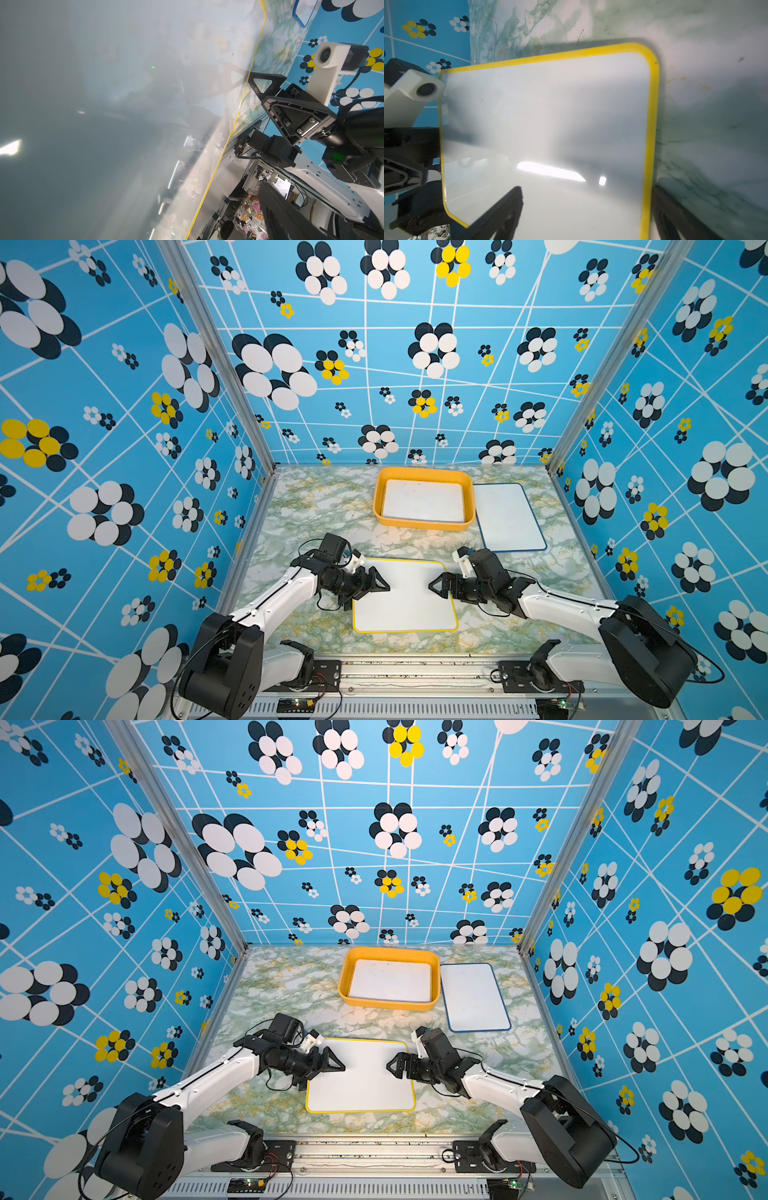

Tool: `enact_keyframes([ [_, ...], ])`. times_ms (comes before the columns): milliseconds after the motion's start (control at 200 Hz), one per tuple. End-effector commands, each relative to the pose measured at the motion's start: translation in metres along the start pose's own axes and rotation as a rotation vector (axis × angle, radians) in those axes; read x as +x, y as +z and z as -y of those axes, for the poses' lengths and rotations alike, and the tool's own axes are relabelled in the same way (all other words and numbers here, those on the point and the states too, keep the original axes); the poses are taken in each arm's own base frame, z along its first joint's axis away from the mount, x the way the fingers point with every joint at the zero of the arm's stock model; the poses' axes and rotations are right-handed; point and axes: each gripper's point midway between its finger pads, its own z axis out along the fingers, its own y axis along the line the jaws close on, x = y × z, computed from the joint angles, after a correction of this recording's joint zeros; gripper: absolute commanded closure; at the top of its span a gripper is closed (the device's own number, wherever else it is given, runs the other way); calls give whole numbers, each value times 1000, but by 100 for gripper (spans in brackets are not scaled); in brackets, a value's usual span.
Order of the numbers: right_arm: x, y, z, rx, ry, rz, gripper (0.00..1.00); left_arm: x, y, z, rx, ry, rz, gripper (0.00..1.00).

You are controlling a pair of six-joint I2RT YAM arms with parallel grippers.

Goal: Put the whiteboard into the storage box
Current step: Pick up the whiteboard at the center of the board.

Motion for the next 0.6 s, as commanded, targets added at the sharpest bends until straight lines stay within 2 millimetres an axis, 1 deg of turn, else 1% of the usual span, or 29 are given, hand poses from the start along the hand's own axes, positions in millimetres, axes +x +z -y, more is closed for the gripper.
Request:
enact_keyframes([
  [0, 54, 3, 46, 137, 97, -175, 1, 3, -12, 15, 45, 22, -9, 13],
  [60, 55, 3, 48, 144, 97, -175, 1, 4, -19, 16, 37, 19, 2, 15],
  [175, 53, 3, 48, 144, 103, -167, 1, 8, -25, 17, 32, 20, 7, 24],
  [280, 51, 4, 47, 138, 107, -162, 1, 10, -26, 17, 35, 12, 13, 35],
  [355, 50, 4, 46, 135, 111, -161, 1, 9, -25, 17, 44, 4, 18, 47],
  [445, 49, 4, 44, 128, 110, -159, 1, 9, -23, 16, 52, -3, 14, 55],
  [470, 49, 4, 44, 128, 111, -158, 1, 9, -23, 16, 52, -3, 13, 56],
  [480, 49, 4, 44, 128, 112, -158, 1, 10, -23, 15, 50, -5, 12, 60],
  [495, 48, 4, 44, 126, 112, -157, 1, 9, -23, 15, 50, -5, 13, 62],
  [595, 47, 3, 42, 120, 113, -152, 1, 10, -23, 13, 42, -8, 12, 70],
])
